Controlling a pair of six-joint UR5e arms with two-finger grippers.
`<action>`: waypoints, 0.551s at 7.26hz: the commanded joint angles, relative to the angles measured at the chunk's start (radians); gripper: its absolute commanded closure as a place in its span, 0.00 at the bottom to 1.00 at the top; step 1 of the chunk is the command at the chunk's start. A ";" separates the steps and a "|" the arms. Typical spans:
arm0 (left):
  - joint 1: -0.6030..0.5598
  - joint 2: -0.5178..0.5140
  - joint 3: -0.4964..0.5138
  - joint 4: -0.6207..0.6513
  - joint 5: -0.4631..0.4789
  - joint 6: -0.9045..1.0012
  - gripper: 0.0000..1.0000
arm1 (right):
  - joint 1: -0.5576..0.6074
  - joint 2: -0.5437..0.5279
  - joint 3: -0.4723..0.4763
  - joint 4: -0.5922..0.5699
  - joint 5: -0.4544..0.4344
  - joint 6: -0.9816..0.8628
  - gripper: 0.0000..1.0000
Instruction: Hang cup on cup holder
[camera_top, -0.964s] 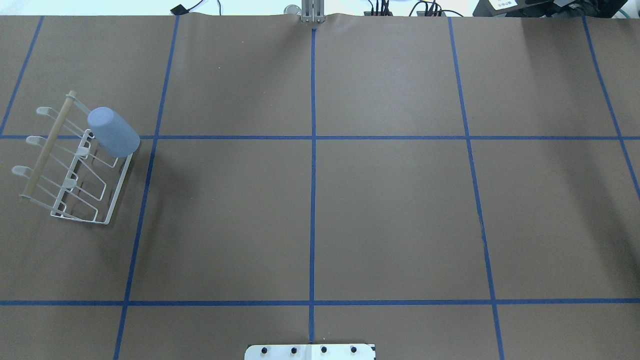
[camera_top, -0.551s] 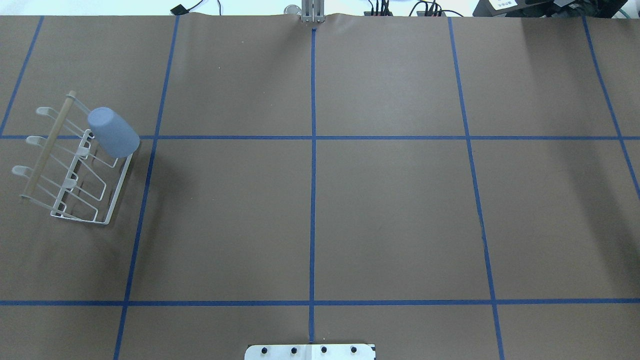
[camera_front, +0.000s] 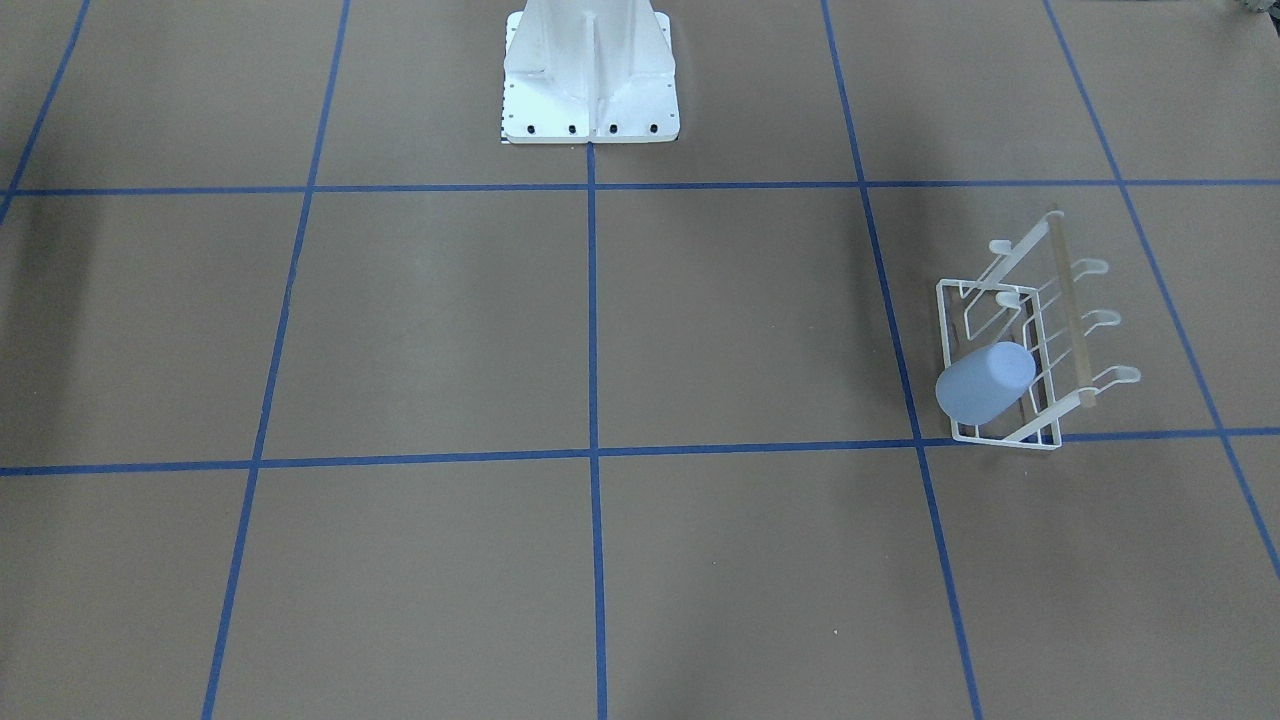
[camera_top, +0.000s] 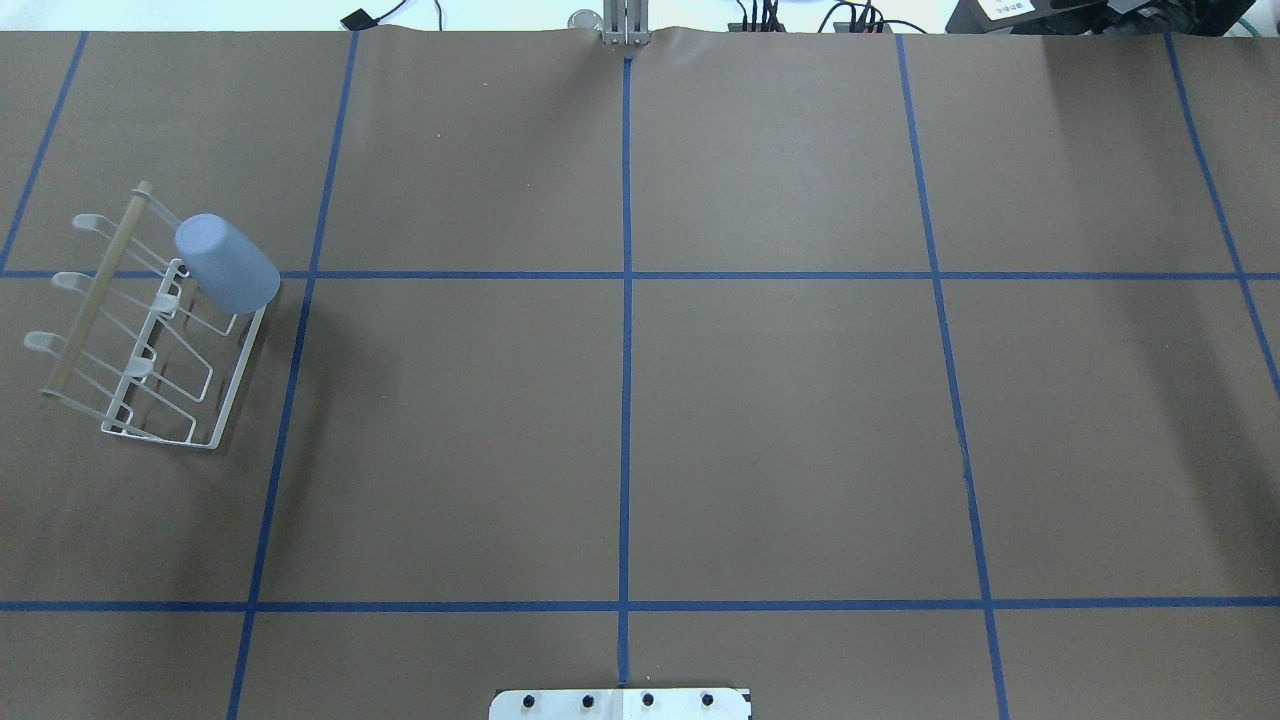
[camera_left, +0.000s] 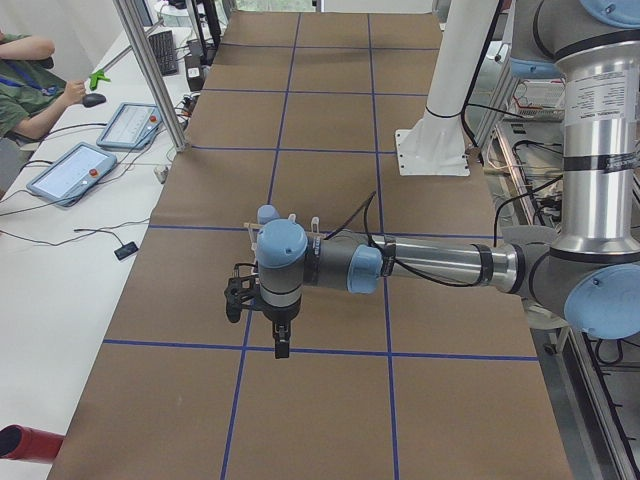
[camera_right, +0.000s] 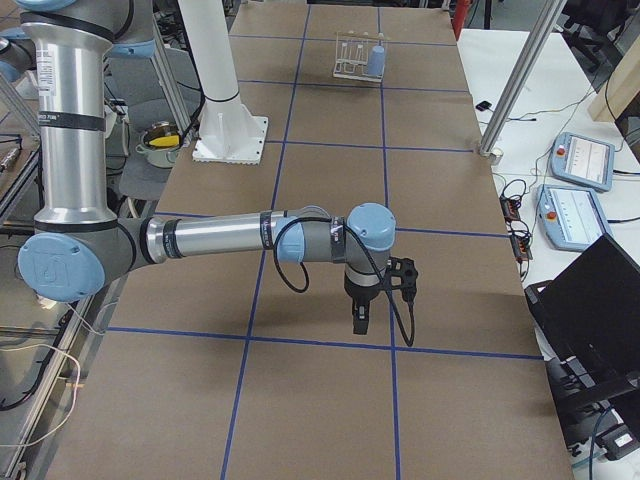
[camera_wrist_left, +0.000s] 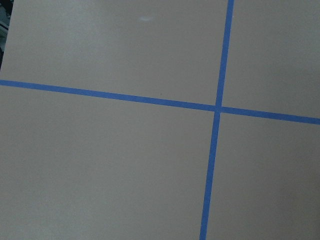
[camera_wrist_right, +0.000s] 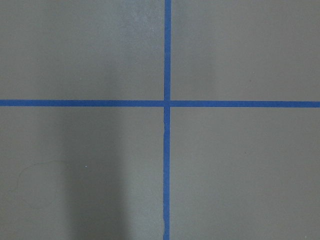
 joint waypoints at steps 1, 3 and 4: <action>0.004 -0.002 0.000 0.001 0.000 0.007 0.01 | 0.001 -0.019 0.000 0.000 0.000 0.001 0.00; 0.004 -0.005 0.005 0.001 0.000 0.009 0.01 | -0.001 -0.019 0.000 0.001 0.000 0.007 0.00; 0.004 -0.003 0.009 0.001 0.000 0.009 0.01 | -0.001 -0.019 0.002 0.001 0.000 0.007 0.00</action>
